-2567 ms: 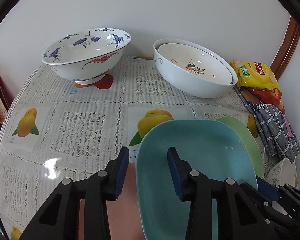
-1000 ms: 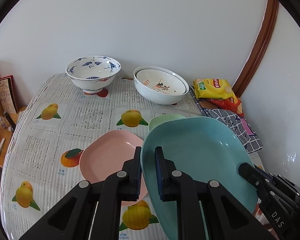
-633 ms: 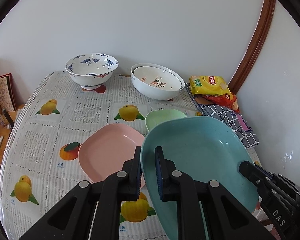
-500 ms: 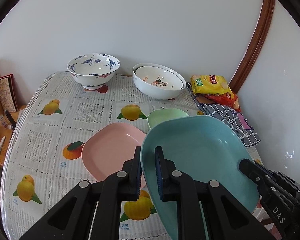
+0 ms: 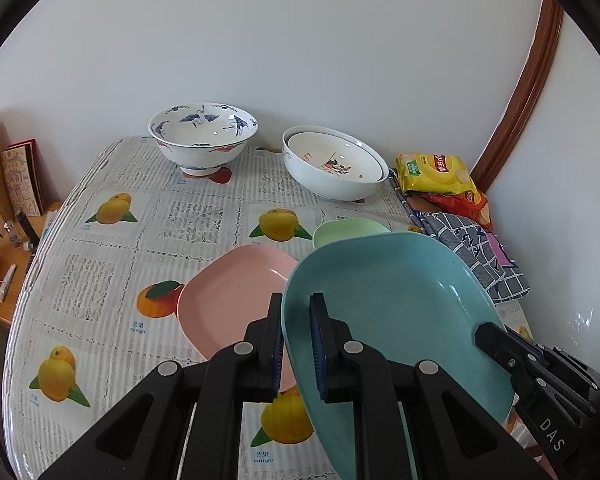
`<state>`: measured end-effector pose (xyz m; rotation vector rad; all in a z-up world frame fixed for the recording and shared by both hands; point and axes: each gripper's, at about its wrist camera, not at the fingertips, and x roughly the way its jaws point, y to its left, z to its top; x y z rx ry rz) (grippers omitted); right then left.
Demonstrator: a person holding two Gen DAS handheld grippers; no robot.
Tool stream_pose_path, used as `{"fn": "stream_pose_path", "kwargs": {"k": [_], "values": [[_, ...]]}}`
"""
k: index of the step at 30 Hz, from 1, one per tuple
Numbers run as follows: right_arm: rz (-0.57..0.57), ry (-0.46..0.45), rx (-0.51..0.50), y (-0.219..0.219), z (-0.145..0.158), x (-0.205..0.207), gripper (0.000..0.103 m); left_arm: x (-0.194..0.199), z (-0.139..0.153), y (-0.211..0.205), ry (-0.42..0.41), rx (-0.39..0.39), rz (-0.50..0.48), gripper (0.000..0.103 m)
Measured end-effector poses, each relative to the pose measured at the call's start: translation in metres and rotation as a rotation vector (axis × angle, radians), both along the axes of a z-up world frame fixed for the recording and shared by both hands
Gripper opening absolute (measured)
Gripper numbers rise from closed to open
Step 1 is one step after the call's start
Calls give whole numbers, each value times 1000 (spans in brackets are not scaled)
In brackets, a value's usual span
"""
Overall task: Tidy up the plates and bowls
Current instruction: 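Lift the light-blue plate off the pink plate with both grippers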
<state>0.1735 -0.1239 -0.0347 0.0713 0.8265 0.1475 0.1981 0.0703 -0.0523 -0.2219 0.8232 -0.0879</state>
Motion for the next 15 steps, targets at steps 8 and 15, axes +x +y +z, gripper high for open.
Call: {"fn": "stream_pose_path", "kwargs": {"k": [8, 15], "values": [[17, 13, -5, 4, -6, 15, 7, 12, -7, 8, 10, -13, 16, 12], [46, 24, -10, 17, -18, 33, 7, 23, -22, 24, 36, -24, 51, 13]]}}
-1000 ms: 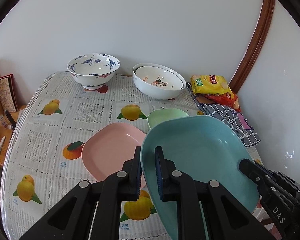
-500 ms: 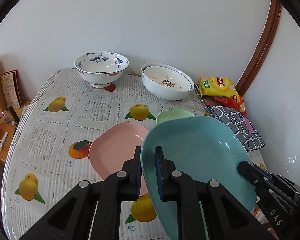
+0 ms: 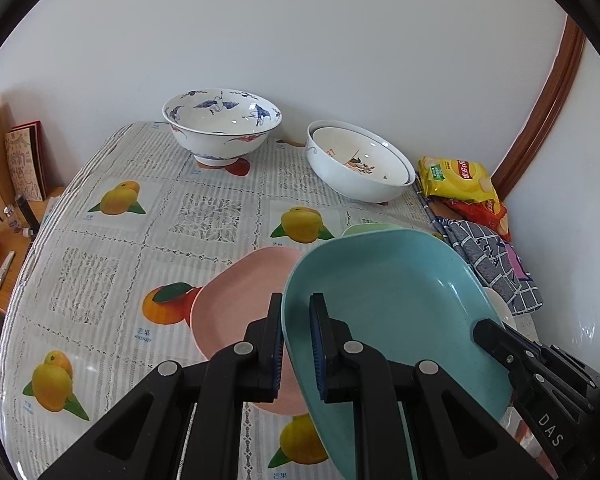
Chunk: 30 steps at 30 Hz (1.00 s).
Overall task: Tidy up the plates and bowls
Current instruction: 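Lift the light-blue plate off the pink plate with both grippers, then lower the light-blue plate onto the tablecloth and open both grippers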
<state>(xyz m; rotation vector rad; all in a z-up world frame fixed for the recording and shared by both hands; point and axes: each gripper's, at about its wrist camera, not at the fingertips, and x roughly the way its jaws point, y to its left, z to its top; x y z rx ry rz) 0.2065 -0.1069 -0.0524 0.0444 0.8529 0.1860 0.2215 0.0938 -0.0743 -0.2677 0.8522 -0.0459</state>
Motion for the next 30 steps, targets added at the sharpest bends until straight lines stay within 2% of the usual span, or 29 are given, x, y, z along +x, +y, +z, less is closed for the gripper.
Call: {"fn": "stream_pose_path", "kwargs": {"k": [16, 23, 30], "values": [[107, 113, -20, 44, -56, 35, 7, 17, -46, 39, 108, 26, 90, 12], [128, 150, -29, 52, -74, 52, 7, 26, -53, 40, 115, 49, 92, 12], [142, 140, -59, 54, -80, 68, 9, 33, -61, 39, 122, 47, 89, 12]]}}
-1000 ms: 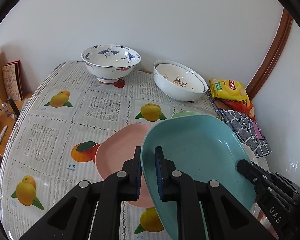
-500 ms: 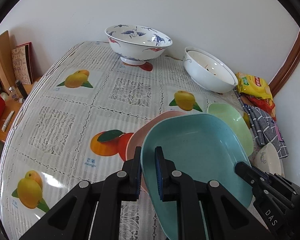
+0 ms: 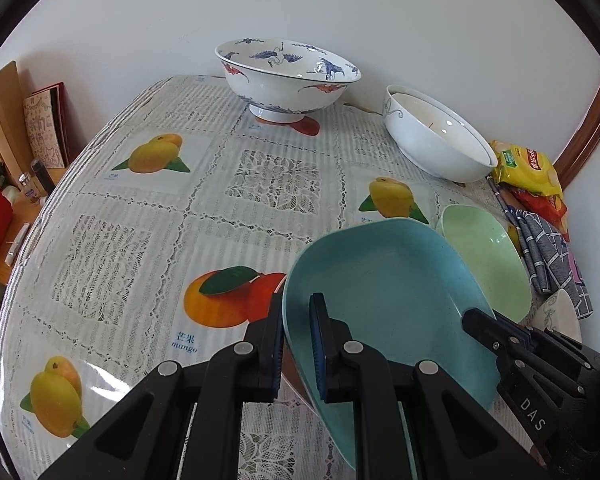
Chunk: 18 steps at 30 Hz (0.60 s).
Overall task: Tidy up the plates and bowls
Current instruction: 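Lower the light-blue plate onto the tablecloth and open both grippers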
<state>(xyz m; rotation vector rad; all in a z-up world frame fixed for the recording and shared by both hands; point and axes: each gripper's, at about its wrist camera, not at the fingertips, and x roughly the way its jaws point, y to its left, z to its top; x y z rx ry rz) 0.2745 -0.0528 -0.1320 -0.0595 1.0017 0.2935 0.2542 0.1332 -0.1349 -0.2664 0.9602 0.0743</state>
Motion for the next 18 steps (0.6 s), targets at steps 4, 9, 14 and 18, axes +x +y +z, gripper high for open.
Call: {"fn": "stream_pose_path", "kwargs": {"k": [4, 9, 14, 18], "values": [[16, -19, -28, 4, -2, 9, 10, 1, -3, -1, 13, 3, -9, 13], [37, -17, -36, 6, -5, 19, 13, 0, -7, 0, 21, -12, -6, 13], [36, -27, -16, 2, 0, 14, 18, -2, -7, 2, 21, -22, -5, 13], [14, -44, -2, -5, 9, 2, 33, -5, -5, 1, 21, -23, -7, 14]]}}
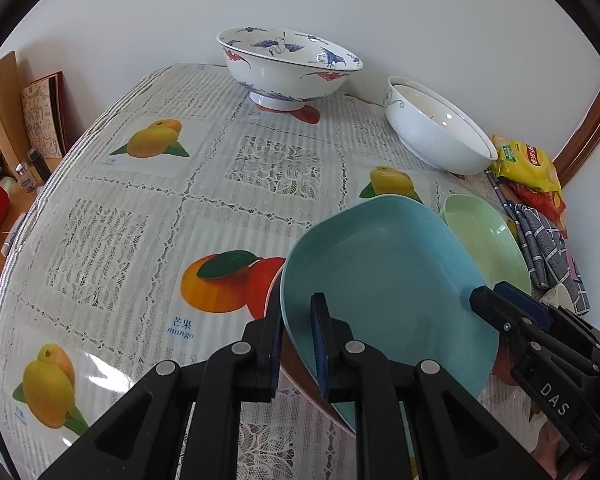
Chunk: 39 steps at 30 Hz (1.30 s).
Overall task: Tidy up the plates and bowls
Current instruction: 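Lower the light-blue plate onto the tablecloth and open both grippers, then move both grippers to the light-green plate rim and close them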
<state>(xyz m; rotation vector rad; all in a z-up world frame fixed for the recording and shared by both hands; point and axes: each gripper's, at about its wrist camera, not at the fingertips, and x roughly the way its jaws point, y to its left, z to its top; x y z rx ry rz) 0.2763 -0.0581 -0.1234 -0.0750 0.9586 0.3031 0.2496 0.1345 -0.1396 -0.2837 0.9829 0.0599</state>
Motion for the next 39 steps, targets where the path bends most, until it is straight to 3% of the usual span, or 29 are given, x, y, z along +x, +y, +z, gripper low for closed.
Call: {"fn": "stream_pose_path", "kwargs": {"k": [8, 12, 14, 23, 27, 39], "values": [[-24, 14, 20, -11, 6, -25, 33, -10, 4, -4, 28, 2, -5, 21], [-30, 14, 28, -16, 10, -38, 33, -18, 10, -10, 27, -8, -11, 45], [-31, 13, 34, -17, 13, -44, 33, -23, 15, -14, 20, 32, 1, 51], [-31, -13, 55, -25, 28, -68, 33, -39, 35, -22, -12, 57, -13, 51], [-60, -29, 71, -37, 36, -78, 46, -45, 47, -30, -40, 52, -31, 51], [-202, -119, 66, -95, 70, -87, 59, -46, 78, -74, -107, 92, -91, 51]]}}
